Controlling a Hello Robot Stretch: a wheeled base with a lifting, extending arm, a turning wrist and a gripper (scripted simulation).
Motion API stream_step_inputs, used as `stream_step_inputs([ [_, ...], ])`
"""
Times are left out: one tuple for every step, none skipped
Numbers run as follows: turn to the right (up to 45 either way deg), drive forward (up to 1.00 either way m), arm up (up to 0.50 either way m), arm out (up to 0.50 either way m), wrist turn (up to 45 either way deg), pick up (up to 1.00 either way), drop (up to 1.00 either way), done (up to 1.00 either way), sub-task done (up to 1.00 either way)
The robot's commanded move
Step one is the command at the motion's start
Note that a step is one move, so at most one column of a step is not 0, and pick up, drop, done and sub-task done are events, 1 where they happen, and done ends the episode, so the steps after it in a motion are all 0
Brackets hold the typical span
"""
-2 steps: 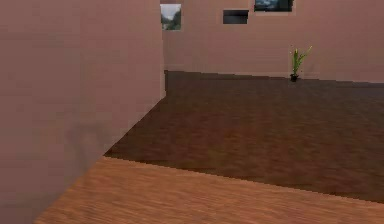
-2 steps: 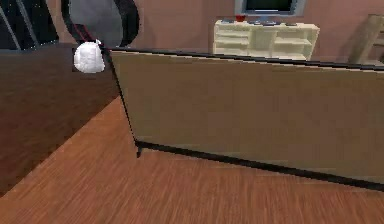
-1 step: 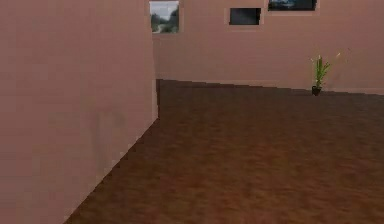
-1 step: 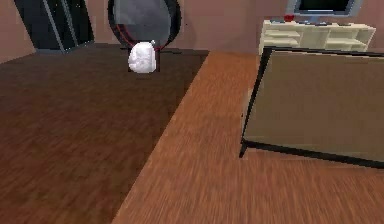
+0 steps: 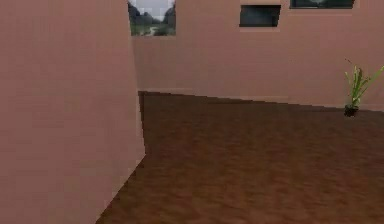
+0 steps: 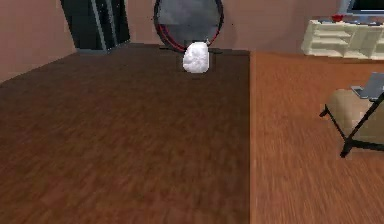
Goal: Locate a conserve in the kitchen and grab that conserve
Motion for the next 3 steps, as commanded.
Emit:
stream_step_inputs([
  [0.0,1.0,0.0,0.0,0.0,0.0,0.0,0.0,0.0],
  [0.0,1.0,0.0,0.0,0.0,0.0,0.0,0.0,0.0],
  [-27.0,0.0,0.0,0.0,0.0,0.0,0.0,0.0,0.0],
])
